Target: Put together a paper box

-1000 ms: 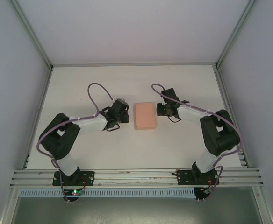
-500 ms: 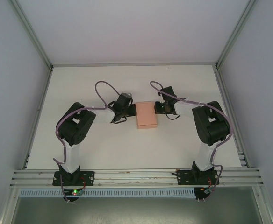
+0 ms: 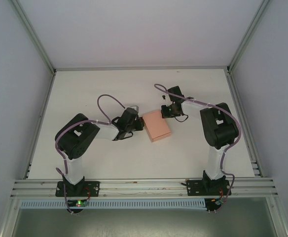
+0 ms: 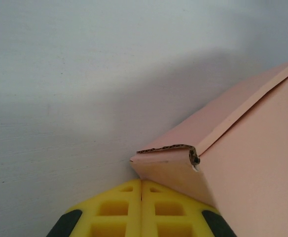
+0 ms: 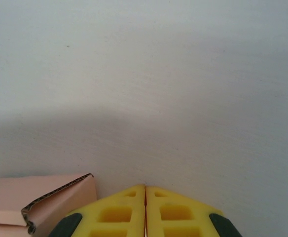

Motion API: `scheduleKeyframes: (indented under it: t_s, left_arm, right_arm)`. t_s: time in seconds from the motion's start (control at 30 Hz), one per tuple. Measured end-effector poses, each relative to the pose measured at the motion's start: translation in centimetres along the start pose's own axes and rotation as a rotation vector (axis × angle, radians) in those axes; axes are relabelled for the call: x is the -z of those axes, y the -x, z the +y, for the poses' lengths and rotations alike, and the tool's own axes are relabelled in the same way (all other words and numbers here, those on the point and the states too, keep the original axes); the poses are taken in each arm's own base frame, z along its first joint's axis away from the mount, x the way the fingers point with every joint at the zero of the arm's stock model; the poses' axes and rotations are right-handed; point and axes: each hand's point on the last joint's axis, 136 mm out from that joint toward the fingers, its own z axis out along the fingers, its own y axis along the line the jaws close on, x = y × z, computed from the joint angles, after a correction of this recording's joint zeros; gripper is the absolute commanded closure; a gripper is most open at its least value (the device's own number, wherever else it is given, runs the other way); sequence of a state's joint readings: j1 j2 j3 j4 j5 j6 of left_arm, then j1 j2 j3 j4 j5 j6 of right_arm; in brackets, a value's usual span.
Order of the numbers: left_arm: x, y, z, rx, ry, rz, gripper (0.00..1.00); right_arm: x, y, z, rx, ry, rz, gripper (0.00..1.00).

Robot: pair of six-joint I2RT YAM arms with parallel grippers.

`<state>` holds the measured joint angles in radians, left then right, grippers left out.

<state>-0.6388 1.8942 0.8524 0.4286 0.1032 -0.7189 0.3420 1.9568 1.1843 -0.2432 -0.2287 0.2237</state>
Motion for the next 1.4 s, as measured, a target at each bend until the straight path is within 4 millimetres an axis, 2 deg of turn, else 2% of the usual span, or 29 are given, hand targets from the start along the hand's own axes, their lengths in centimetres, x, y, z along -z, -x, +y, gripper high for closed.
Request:
scheduleKeyframes:
  t_s: [0.23, 0.4, 0.53, 0.7, 0.73, 0.77, 0.83, 0.87, 0.9, 0.93, 0.97, 1.03, 1.1, 1.17, 1.23, 1.3, 1.33, 1.4]
  left_arm:
    - [0.3, -0.2, 0.1, -0.004, -0.001, -0.041, 1.0]
    - [1.4, -0.9, -0.4, -0.023, 0.002, -0.049, 0.95]
    - [3.1, 0.3, -0.5, -0.041, 0.025, -0.101, 0.91]
    - [5.5, 2.1, 0.0, -0.083, 0.111, -0.163, 0.83]
    - [6.2, 2.4, 0.2, -0.094, 0.132, -0.174, 0.75]
    - [6.8, 2.7, 0.3, -0.102, 0.149, -0.186, 0.61]
    - [8.8, 3.4, 0.7, -0.127, 0.19, -0.216, 0.44]
    - [9.9, 3.8, 0.8, -0.137, 0.211, -0.232, 0.27]
    - [11.4, 4.5, 1.0, -0.154, 0.239, -0.256, 0.06]
    - [12.7, 5.1, 1.1, -0.161, 0.26, -0.28, 0.0]
    - [14.2, 5.9, 1.5, -0.166, 0.292, -0.308, 0.0]
    - [17.0, 7.7, 2.7, -0.16, 0.363, -0.371, 0.0]
    - [20.4, 9.8, 5.2, -0.136, 0.467, -0.452, 0.0]
    - [23.2, 11.6, 8.1, -0.091, 0.559, -0.52, 0.0]
    - [25.5, 12.5, 11.6, -0.043, 0.65, -0.567, 0.0]
    - [27.0, 12.3, 15.6, -0.018, 0.758, -0.588, 0.0]
    - [27.2, 11.7, 17.4, -0.016, 0.804, -0.583, 0.0]
    - [26.5, 9.9, 20.8, -0.024, 0.878, -0.537, 0.0]
  right_arm:
    - [-0.1, 0.3, 0.0, 0.033, -0.01, 0.046, 0.92]
    - [-0.2, 0.4, 0.0, 0.042, -0.012, 0.046, 0.91]
    - [-0.1, 0.6, -0.1, 0.04, -0.021, 0.054, 0.89]
    - [-0.1, 1.1, -0.2, 0.027, -0.032, 0.045, 0.78]
    - [-0.1, 1.5, -0.2, 0.029, -0.036, 0.034, 0.73]
    - [-0.1, 2.1, -0.2, 0.033, -0.042, 0.013, 0.65]
    - [0.3, 3.6, -0.5, 0.035, -0.057, -0.035, 0.46]
    - [0.8, 4.5, -1.0, 0.034, -0.072, -0.066, 0.32]
    - [1.6, 5.4, -1.7, 0.025, -0.091, -0.096, 0.02]
    - [2.5, 6.1, -2.5, 0.015, -0.113, -0.125, 0.02]
    - [4.0, 7.1, -3.5, 0.0, -0.139, -0.164, 0.02]
    - [7.9, 9.2, -5.2, -0.023, -0.186, -0.266, 0.02]
    - [12.4, 10.6, -6.5, -0.042, -0.223, -0.389, 0.01]
    - [17.3, 10.9, -7.6, -0.049, -0.261, -0.522, 0.01]
    - [20.6, 9.9, -8.0, -0.033, -0.289, -0.631, 0.02]
    - [21.8, 7.9, -8.2, 0.002, -0.306, -0.715, 0.01]
    - [21.6, 6.7, -8.5, 0.013, -0.314, -0.738, 0.01]
    - [19.6, 3.6, -9.5, 0.033, -0.33, -0.758, 0.02]
